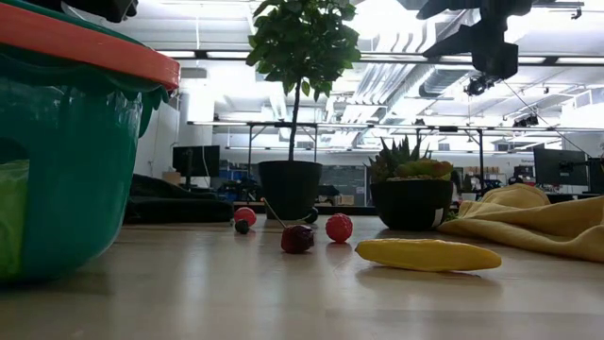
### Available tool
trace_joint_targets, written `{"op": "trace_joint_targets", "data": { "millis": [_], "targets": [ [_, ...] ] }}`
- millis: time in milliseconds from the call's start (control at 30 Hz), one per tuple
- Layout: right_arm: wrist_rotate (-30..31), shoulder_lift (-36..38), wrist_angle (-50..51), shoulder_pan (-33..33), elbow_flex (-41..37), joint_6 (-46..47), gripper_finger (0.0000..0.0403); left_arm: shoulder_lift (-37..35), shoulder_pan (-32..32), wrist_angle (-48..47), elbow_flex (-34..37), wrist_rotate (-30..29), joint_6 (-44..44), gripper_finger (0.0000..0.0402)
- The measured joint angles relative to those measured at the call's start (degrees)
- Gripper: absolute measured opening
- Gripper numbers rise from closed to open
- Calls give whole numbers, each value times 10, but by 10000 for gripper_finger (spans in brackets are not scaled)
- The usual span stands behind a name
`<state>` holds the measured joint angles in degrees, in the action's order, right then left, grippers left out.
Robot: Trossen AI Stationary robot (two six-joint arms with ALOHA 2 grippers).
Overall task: Pick and placing Produce into tupperware
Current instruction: Put the pink peach into the blue basket, then put the yellow corn into the blue basket
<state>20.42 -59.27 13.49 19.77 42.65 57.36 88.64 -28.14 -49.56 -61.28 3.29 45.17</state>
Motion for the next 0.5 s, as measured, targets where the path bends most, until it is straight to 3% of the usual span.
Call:
{"op": "trace_joint_targets", "data": {
  "millis": [300, 500],
  "targets": [
    [-22, 0, -1, 0, 0, -19, 188, 0, 0, 3, 0, 8, 16, 215],
    [-72, 0, -22, 0, 0, -38, 188, 0, 0, 1, -14, 55, 16, 225]
  ]
}}
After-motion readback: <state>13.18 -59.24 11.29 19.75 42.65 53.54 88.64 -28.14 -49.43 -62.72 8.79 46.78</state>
